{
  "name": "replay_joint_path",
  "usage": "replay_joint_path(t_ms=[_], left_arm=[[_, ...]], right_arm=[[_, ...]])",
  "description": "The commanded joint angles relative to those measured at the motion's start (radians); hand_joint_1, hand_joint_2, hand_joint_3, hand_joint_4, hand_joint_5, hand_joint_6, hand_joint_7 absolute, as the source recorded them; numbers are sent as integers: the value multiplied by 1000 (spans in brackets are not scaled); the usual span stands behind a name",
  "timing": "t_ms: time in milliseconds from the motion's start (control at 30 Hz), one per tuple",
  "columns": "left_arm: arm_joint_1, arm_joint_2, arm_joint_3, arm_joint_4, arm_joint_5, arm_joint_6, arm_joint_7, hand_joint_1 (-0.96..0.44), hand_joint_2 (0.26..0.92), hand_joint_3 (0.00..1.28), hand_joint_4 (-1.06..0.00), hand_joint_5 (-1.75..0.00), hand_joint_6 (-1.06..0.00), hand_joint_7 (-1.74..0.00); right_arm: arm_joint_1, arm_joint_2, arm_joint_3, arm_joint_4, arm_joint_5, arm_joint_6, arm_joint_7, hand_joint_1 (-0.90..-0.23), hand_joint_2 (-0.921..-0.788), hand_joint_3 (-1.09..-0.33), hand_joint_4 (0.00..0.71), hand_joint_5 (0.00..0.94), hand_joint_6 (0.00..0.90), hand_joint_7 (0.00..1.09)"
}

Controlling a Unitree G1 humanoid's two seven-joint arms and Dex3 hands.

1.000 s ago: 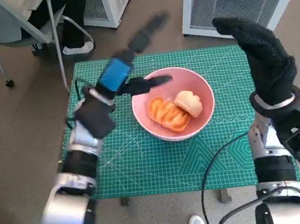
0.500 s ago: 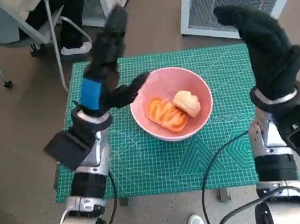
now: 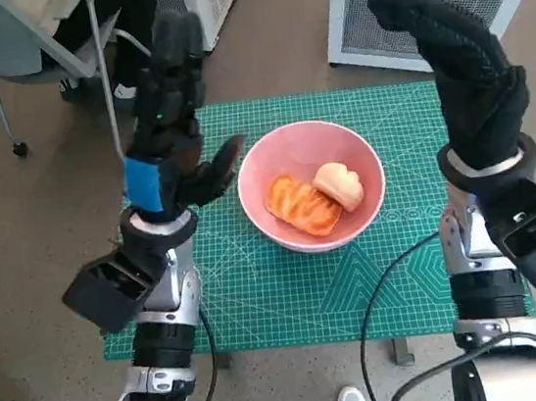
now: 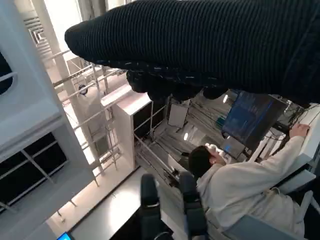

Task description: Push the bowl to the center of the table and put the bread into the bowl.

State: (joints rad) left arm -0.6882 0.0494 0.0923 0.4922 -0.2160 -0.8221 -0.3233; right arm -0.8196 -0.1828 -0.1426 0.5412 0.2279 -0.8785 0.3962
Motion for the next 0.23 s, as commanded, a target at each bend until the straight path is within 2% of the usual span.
replay_joint_path(t_ms=[33, 233], left_arm=[[15, -12, 3, -24, 36, -16, 40, -501, 921, 414, -131, -46, -228, -137], [17, -13, -6, -39, 10, 1, 27, -534, 921, 432, -153, -46, -240, -148]], right_arm=[[-7, 8, 8, 16, -12, -1, -7, -545, -921, -740, 266, 4, 220, 295], [-11, 5, 10, 14, -11, 0, -7, -540, -921, -740, 269, 4, 220, 296]])
